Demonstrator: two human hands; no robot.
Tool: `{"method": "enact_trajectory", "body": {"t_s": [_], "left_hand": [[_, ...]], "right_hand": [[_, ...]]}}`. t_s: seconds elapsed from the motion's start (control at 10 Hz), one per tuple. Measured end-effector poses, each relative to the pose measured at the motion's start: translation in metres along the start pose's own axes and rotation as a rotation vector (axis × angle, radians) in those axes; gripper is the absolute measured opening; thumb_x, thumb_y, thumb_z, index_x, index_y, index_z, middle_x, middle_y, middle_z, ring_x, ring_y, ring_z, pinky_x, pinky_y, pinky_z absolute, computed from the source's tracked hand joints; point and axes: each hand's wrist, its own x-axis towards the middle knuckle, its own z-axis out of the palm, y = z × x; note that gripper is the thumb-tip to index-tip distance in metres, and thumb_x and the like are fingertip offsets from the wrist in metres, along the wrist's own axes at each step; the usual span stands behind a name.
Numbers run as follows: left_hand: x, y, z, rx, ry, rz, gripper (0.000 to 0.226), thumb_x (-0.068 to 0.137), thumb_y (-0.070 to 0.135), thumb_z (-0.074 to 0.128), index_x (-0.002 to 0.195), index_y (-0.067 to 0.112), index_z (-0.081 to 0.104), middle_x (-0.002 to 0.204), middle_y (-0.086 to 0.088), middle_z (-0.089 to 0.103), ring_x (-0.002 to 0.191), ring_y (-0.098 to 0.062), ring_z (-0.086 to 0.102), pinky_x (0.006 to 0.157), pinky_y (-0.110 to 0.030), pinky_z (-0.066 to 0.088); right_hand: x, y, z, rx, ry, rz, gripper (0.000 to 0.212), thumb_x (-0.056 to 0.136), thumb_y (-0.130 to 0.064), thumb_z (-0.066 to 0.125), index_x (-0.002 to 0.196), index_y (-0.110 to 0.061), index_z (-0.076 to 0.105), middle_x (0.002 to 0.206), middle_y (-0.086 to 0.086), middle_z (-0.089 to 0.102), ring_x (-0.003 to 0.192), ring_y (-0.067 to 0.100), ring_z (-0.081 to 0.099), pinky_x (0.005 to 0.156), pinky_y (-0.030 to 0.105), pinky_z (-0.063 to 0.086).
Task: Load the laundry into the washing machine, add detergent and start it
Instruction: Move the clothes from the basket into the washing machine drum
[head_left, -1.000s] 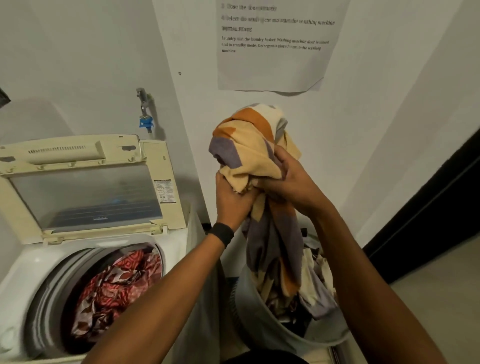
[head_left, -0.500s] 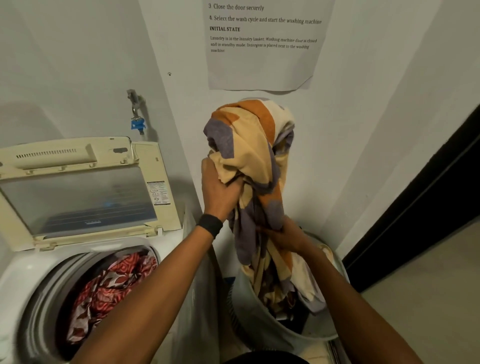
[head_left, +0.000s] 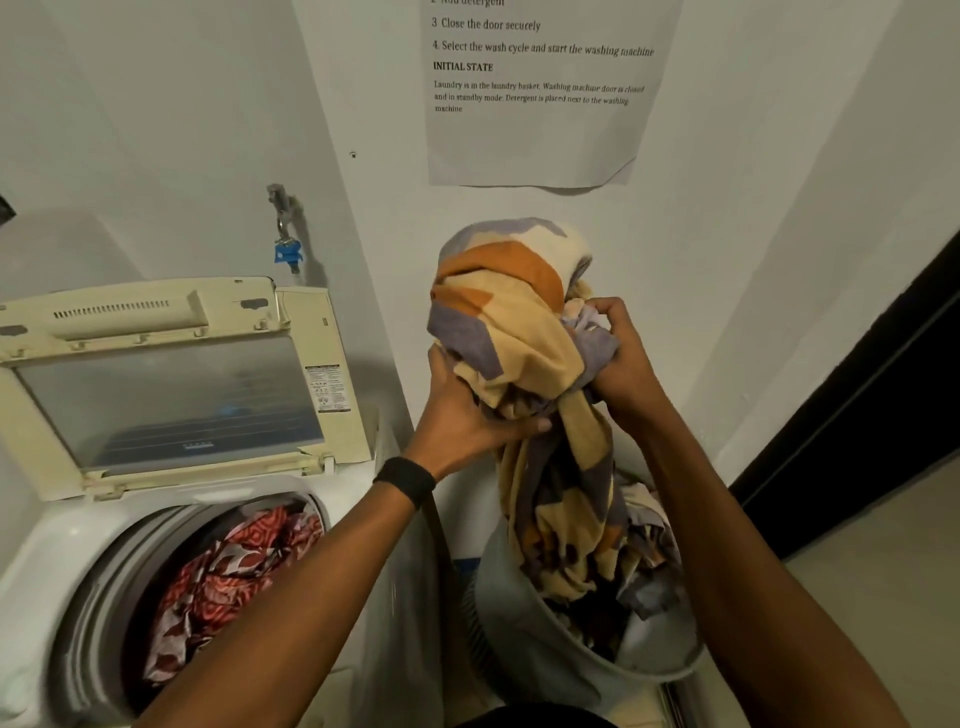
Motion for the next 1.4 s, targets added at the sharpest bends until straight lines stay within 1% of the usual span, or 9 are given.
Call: {"method": "enact_trajectory", "body": {"t_s": [0.1,0.3,0.5,0.6,0.7,0.8,0.9,1.2,1.4], "left_hand": [[-0.002,-0.009,0.019,-0.030,0.067,-0.084,0.110,0.054,0.071,0.088,0.143,0.021,0.048,0.136,0.008,0.060,0.126,-0.003,0.057,0.108,-0.034,0.051],[0.012,-0.013,0.026,-0.176,0.313,-0.180,0.094,0.059,0.062,0.087,0.133,0.014,0.056,0.125,0.004,0.068,0.116,-0.005,0.065,0.100,-0.033,0.055],[0.019,-0.018,0.020,-0.222,0.341,-0.159,0.109,0.055,0.071,0.088,0.139,0.012,0.051,0.135,-0.001,0.064,0.123,-0.014,0.063,0.106,-0.042,0.053],[0.018,-0.016,0.017,-0.200,0.316,-0.172,0.107,0.055,0.072,0.088,0.138,0.012,0.052,0.132,0.000,0.066,0.121,-0.013,0.064,0.103,-0.043,0.054],[0.017,-0.019,0.005,-0.148,0.329,-0.166,0.110,0.056,0.073,0.088,0.138,0.011,0.050,0.128,0.001,0.068,0.118,-0.011,0.066,0.097,-0.045,0.057],[0.012,-0.011,-0.008,-0.033,0.370,-0.065,0.087,0.065,0.055,0.090,0.133,0.053,0.035,0.129,-0.013,0.060,0.118,-0.022,0.064,0.096,-0.048,0.056],[0.010,0.000,-0.012,0.027,0.317,-0.016,0.077,0.063,0.048,0.084,0.109,0.067,0.026,0.131,-0.017,0.051,0.122,-0.030,0.057,0.101,-0.050,0.052],[0.011,0.032,-0.044,0.265,-0.105,-0.012,0.098,0.050,0.081,0.076,0.133,0.046,0.038,0.141,0.000,0.038,0.140,-0.026,0.034,0.121,-0.034,0.029],[-0.009,0.025,0.007,-0.069,0.047,-0.224,0.099,0.050,0.070,0.093,0.131,0.022,0.061,0.124,0.000,0.071,0.117,-0.022,0.067,0.100,-0.040,0.057]], "right_hand": [[-0.016,0.016,-0.001,0.230,-0.021,-0.222,0.049,0.097,0.013,0.050,0.142,-0.001,0.039,0.128,0.023,0.058,0.091,0.007,0.063,0.075,0.017,0.057],[-0.024,0.042,-0.015,0.304,-0.325,-0.343,0.088,0.089,0.013,0.065,0.155,-0.030,0.027,0.143,0.003,0.058,0.130,0.023,0.059,0.099,0.039,0.056],[-0.031,0.124,0.015,-0.075,-0.339,-0.155,0.126,0.074,-0.016,0.092,0.161,-0.029,0.002,0.157,-0.026,0.021,0.142,-0.005,0.028,0.107,0.009,0.035],[-0.028,0.155,0.045,-0.248,-0.308,0.007,0.090,0.087,-0.026,0.080,0.158,-0.017,0.026,0.150,0.001,0.047,0.136,0.024,0.049,0.107,0.036,0.045],[-0.020,0.142,0.036,-0.336,-0.110,-0.105,0.048,0.084,-0.028,0.066,0.127,-0.008,0.065,0.121,0.016,0.070,0.114,0.034,0.066,0.094,0.037,0.051],[-0.017,0.091,0.001,-0.201,0.138,-0.280,0.036,0.080,-0.018,0.069,0.114,-0.007,0.071,0.111,0.010,0.073,0.105,0.022,0.067,0.081,0.025,0.046],[-0.017,0.030,-0.024,-0.119,0.263,-0.474,0.029,0.081,-0.023,0.065,0.110,-0.024,0.069,0.105,-0.006,0.074,0.098,0.015,0.070,0.081,0.030,0.053],[-0.008,-0.008,-0.017,-0.053,0.210,-0.548,0.018,0.090,-0.006,0.062,0.105,-0.013,0.057,0.097,-0.008,0.067,0.089,0.014,0.065,0.080,0.051,0.054],[-0.024,-0.027,0.007,-0.009,0.060,-0.537,0.020,0.087,-0.012,0.069,0.100,-0.020,0.056,0.100,-0.005,0.067,0.093,0.014,0.066,0.078,0.038,0.053]]}}
